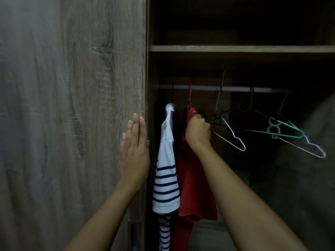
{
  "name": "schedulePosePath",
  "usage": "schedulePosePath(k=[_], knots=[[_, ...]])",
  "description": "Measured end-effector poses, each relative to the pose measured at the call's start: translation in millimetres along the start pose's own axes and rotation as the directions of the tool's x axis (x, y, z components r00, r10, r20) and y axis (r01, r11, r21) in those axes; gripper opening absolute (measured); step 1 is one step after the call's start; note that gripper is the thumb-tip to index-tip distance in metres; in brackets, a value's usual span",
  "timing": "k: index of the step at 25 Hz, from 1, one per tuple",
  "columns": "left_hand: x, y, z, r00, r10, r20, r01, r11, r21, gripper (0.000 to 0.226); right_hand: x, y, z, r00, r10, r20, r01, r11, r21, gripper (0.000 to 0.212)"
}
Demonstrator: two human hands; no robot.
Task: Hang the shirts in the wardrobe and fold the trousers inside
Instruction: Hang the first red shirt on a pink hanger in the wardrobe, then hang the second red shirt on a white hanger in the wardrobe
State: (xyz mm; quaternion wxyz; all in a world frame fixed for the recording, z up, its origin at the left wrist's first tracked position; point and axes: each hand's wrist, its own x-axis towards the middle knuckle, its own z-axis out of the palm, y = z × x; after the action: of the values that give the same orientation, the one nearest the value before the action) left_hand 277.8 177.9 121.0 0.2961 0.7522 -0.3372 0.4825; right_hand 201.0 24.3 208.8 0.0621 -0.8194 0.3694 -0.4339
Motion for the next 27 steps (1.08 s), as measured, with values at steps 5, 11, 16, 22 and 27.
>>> schedulePosePath(k=[5,11,16,22,27], knots=[[3,2,-17,0.999,0.022,0.048,-0.018,0.996,-0.083,0.067,-20,6,-21,0.999,-0.002,-0.037,0.001,1.000,-0.023,0.040],[-24,-14,-91,0.998,0.011,-0.064,-0.030,0.954,-0.298,0.041,-136,-31,-44,0.818,-0.224,-0.531,0.453,0.819,0.352,0.024],[-106,-67,-181,0.975,-0.220,-0.042,0.203,0.946,-0.252,0.018,-262,-86,6,0.905,-0.212,-0.369,0.416,0.619,0.666,0.024],[-204,-157,-291,0.900,-0.437,0.007,0.437,0.900,0.010,0.019,-394,-165,53,0.891,-0.454,-0.004,0.239,0.460,0.855,0.026],[-272,-233,-368,0.624,-0.772,-0.117,0.762,0.569,0.309,0.019,-461,-256,109,0.574,-0.787,0.228,0.237,0.426,0.873,0.020]])
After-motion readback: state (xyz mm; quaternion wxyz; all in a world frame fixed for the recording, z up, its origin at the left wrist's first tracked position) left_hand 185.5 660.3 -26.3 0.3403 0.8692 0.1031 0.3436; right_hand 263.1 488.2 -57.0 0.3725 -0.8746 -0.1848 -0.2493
